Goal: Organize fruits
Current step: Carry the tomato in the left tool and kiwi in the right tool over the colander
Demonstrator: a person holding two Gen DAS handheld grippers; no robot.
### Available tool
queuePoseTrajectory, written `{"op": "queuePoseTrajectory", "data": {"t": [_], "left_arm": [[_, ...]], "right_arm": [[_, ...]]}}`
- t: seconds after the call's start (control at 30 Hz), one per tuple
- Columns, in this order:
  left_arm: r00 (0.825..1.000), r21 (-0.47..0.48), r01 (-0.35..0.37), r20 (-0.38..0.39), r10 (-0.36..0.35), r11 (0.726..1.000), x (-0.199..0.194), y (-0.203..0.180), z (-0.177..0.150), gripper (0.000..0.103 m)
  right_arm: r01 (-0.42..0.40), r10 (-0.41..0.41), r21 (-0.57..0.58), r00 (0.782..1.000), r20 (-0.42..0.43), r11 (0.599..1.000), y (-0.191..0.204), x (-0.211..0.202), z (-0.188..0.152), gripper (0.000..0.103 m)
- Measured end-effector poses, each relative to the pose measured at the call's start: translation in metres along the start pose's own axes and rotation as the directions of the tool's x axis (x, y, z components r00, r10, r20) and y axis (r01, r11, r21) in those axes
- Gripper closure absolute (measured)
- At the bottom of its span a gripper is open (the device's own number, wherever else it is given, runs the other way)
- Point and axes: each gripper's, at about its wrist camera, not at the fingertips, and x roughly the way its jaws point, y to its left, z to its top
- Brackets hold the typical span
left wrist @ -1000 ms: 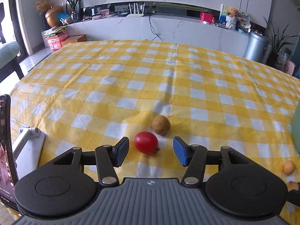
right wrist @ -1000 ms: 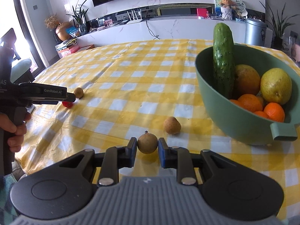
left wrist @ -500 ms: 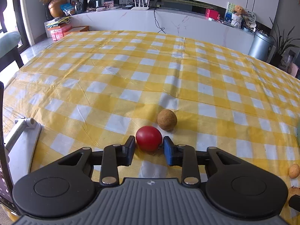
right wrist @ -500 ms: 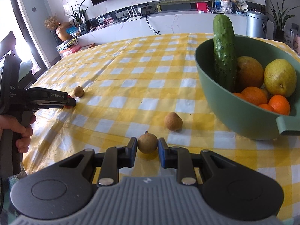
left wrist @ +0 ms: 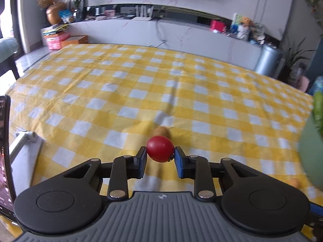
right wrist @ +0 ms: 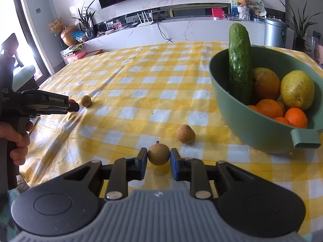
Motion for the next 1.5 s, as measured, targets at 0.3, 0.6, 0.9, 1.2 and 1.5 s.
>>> {"op": "queuePoseTrajectory", "data": {"t": [0.3,0.6,0.9,1.2,1.5], "left_arm": [[0.979,0.054,0.193,0.061,-0.196,0.980,-0.050,-0.038,0.006,0.071],[0.929,0.148,0.355,0.058,-0.366,0.923,-0.080,-0.091,0.008,0.071],[0.867,0.249,0.485,-0.011,-0.498,0.839,-0.080,-0.151,0.007,0.071],[0.830,0.265,0.557,-0.143,-0.539,0.787,-0.040,-0.203,0.006,0.071],[0.839,0.333,0.543,-0.251,-0.482,0.771,-0.011,-0.231,-0.002,0.071]], "right_arm": [[0.018,-0.017,-0.004,0.996,0.091,1.000,0.003,-0.029,-0.002,0.082],[0.058,-0.066,0.043,0.977,0.202,0.997,-0.015,-0.078,0.006,0.082],[0.150,-0.155,0.039,0.949,0.276,0.988,-0.057,-0.116,0.027,0.082],[0.175,-0.196,0.111,0.958,0.212,0.978,-0.108,-0.107,0.039,0.082],[0.193,-0.194,0.022,0.979,0.063,0.981,-0.127,-0.069,0.058,0.082]]}}
